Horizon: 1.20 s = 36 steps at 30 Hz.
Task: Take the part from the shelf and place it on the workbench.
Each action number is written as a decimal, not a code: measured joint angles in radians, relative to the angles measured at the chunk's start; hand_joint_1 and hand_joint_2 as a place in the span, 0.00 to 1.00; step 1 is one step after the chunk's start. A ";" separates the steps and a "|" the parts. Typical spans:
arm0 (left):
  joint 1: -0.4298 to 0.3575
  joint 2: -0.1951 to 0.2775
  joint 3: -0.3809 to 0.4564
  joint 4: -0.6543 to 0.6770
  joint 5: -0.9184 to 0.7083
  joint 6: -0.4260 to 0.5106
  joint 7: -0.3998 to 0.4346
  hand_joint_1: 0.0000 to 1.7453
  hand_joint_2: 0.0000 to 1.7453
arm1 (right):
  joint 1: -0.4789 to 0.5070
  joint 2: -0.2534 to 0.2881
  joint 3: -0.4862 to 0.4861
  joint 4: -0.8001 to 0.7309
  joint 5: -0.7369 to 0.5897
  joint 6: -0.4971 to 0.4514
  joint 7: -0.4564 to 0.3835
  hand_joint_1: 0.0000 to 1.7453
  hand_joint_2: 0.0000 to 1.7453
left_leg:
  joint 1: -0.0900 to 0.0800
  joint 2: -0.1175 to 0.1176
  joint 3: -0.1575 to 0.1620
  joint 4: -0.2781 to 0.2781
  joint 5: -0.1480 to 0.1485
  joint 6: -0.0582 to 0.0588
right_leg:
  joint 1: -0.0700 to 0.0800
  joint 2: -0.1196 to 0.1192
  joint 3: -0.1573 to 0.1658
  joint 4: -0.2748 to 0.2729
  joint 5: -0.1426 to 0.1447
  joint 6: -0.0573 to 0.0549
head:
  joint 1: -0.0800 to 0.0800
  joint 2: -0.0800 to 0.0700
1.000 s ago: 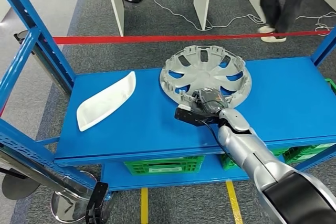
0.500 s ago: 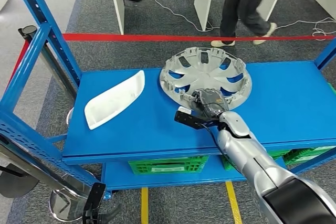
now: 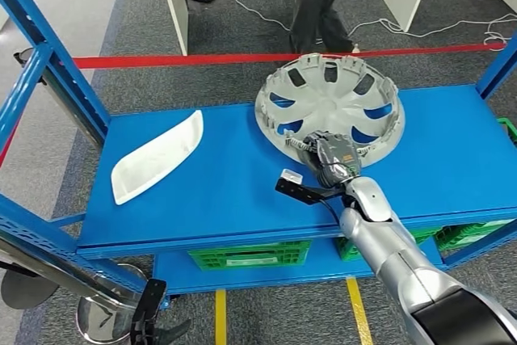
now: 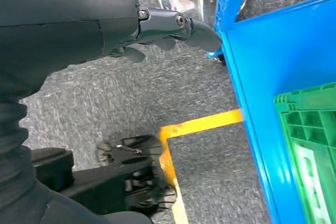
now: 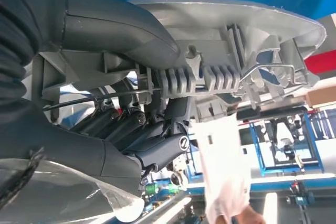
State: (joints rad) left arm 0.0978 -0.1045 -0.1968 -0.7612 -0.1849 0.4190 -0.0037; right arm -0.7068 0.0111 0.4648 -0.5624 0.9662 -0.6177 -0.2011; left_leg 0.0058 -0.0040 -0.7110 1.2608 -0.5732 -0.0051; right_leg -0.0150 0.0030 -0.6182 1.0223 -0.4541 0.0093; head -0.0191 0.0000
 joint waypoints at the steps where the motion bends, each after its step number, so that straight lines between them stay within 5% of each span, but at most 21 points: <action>1: -0.003 0.000 0.000 0.007 0.004 0.000 -0.004 0.00 1.00 | 0.004 0.000 -0.004 -0.002 0.002 -0.001 -0.005 1.00 1.00 | 0.000 0.000 -0.023 0.046 -0.010 0.000 | 0.002 0.000 0.002 0.000 -0.001 -0.001 | 0.000 0.000; 3: -0.007 -0.001 0.000 0.017 0.009 0.000 -0.010 0.00 1.00 | 0.013 0.000 -0.012 -0.010 0.003 -0.006 -0.016 1.00 1.00 | 0.000 0.000 -0.020 0.031 0.027 0.005 | 0.005 0.001 0.008 0.000 -0.005 -0.003 | 0.000 0.000; 5: -0.011 -0.002 0.000 0.025 0.013 0.002 -0.014 0.00 1.00 | 0.021 0.000 -0.022 -0.024 0.008 -0.022 -0.025 1.00 1.00 | -0.003 0.000 0.033 -0.096 0.102 0.017 | 0.007 0.002 0.013 0.000 -0.008 -0.002 | 0.001 0.000; 7: -0.016 -0.001 -0.001 0.033 0.020 0.004 -0.019 0.00 1.00 | 0.030 0.001 -0.036 -0.044 0.024 -0.045 -0.036 1.00 1.00 | -0.009 -0.001 0.072 -0.193 0.138 0.027 | 0.009 0.003 0.011 0.001 -0.009 0.003 | 0.000 0.000; 12: -0.023 -0.003 -0.007 0.049 0.034 0.008 -0.030 0.00 1.00 | 0.054 0.002 -0.078 -0.100 0.076 -0.065 -0.058 1.00 1.00 | -0.004 -0.001 0.087 -0.238 0.138 0.040 | 0.009 0.002 -0.012 0.023 -0.028 0.028 | 0.002 0.000; 17: -0.029 -0.005 -0.012 0.060 0.039 0.011 -0.031 0.00 1.00 | 0.077 0.002 -0.107 -0.139 0.104 -0.065 -0.063 1.00 1.00 | -0.002 0.000 0.092 -0.242 0.138 0.047 | 0.005 0.001 -0.148 0.291 -0.137 0.044 | 0.005 0.000; 20: -0.029 -0.005 -0.012 0.061 0.039 0.012 -0.031 0.00 1.00 | 0.080 0.002 -0.109 -0.142 0.106 -0.066 -0.064 1.00 1.00 | -0.002 0.000 0.092 -0.242 0.138 0.047 | 0.005 0.001 -0.158 0.307 -0.137 0.046 | 0.005 0.000; 21: -0.030 -0.005 -0.012 0.062 0.040 0.012 -0.031 0.00 1.00 | 0.082 0.002 -0.111 -0.146 0.107 -0.066 -0.064 1.00 1.00 | -0.002 -0.001 0.092 -0.241 0.138 0.047 | 0.004 0.000 -0.147 0.282 -0.117 0.046 | 0.005 0.000; 25: -0.030 -0.008 -0.018 0.069 0.049 0.022 -0.036 0.00 1.00 | 0.111 0.003 -0.144 -0.217 0.150 -0.066 -0.079 1.00 1.00 | -0.008 -0.006 0.089 -0.230 0.131 0.028 | 0.007 -0.003 -0.002 -0.002 0.001 0.031 | 0.005 0.000; 29: -0.028 -0.010 -0.023 0.071 0.054 0.036 -0.038 0.00 1.00 | 0.163 0.003 -0.167 -0.315 0.145 -0.067 -0.095 1.00 1.00 | -0.004 -0.004 0.072 -0.182 0.094 0.010 | 0.004 -0.003 0.001 -0.006 0.004 0.006 | 0.002 0.000; 33: -0.025 -0.010 -0.027 0.072 0.062 0.045 -0.039 0.00 1.00 | 0.192 0.002 -0.170 -0.395 0.119 -0.067 -0.094 1.00 1.00 | -0.002 -0.003 -0.029 0.053 -0.010 0.001 | 0.006 -0.004 0.003 -0.005 0.004 -0.005 | -0.001 0.000; 34: -0.024 -0.010 -0.028 0.072 0.065 0.045 -0.039 0.00 1.00 | 0.201 0.002 -0.170 -0.414 0.108 -0.067 -0.095 1.00 1.00 | -0.003 -0.003 -0.032 0.062 -0.003 0.002 | 0.006 -0.003 0.004 -0.004 0.004 -0.005 | -0.001 0.000; 36: -0.022 -0.010 -0.029 0.074 0.070 0.045 -0.039 0.00 1.00 | 0.218 0.001 -0.169 -0.457 0.076 -0.067 -0.097 1.00 1.00 | -0.003 -0.003 0.018 -0.036 0.058 0.009 | 0.007 -0.001 0.006 -0.003 0.005 -0.005 | -0.002 0.000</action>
State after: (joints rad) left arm 0.0753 -0.1141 -0.2260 -0.6876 -0.1152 0.4643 -0.0432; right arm -0.4886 0.0118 0.2957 -1.0197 1.0426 -0.6847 -0.2985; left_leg 0.0025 -0.0075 -0.6935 1.2247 -0.5152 0.0042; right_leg -0.0076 0.0017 -0.6127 1.0197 -0.4492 0.0043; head -0.0206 0.0000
